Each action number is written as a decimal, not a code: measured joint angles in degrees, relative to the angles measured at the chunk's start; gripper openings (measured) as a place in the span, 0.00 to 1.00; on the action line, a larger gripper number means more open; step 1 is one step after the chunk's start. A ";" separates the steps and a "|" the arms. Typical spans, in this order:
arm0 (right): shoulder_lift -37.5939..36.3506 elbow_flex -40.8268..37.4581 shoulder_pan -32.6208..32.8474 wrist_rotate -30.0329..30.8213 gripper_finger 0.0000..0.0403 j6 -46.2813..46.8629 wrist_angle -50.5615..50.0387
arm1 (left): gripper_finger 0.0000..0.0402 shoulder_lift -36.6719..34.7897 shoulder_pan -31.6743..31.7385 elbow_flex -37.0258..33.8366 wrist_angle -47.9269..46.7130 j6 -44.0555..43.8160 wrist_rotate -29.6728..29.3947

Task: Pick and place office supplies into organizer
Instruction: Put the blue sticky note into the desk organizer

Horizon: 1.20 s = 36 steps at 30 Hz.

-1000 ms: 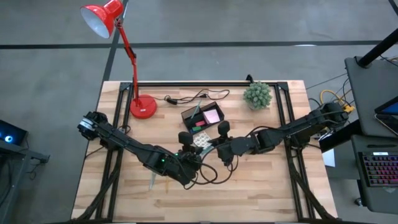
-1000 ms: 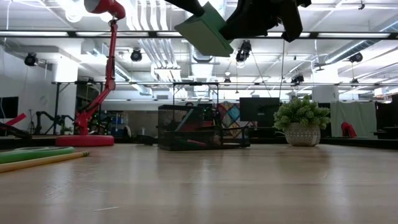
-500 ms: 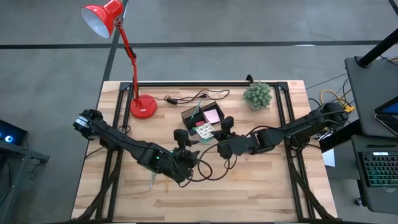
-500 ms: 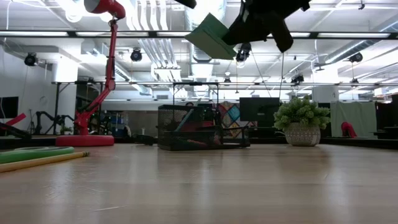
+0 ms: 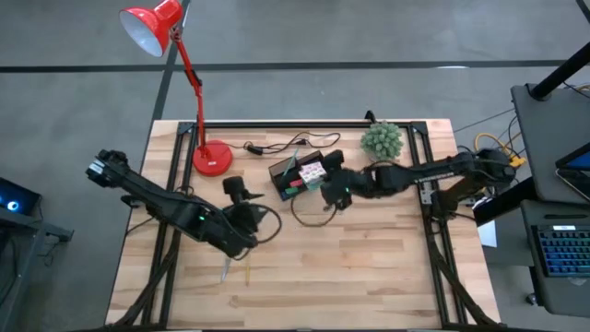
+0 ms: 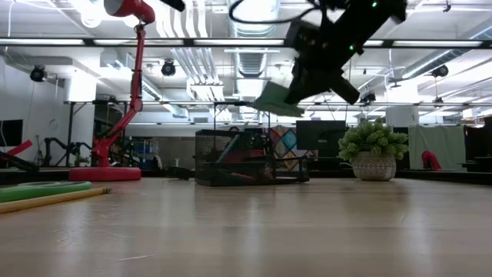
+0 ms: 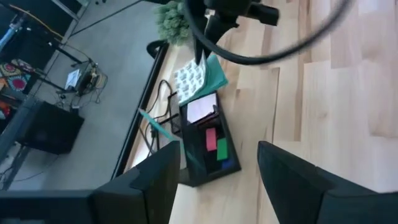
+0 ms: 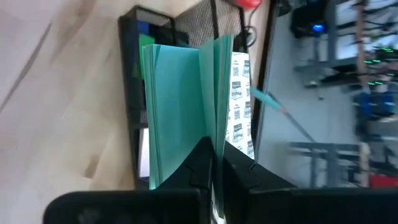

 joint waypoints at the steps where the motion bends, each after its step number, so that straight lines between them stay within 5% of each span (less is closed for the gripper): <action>1: 0.00 -0.06 -1.53 -1.99 0.02 -0.88 -0.04 | 0.50 -1.10 -0.02 -0.86 -0.06 -0.51 -0.02; 16: 0.12 -1.15 -16.60 -19.46 0.02 -7.54 -2.17 | 0.50 -13.16 -0.24 -10.88 0.13 -4.24 -0.23; 36: 14.79 3.35 -18.19 -14.94 0.02 -10.10 2.86 | 0.50 -14.49 -0.24 -12.77 0.26 -4.09 -2.18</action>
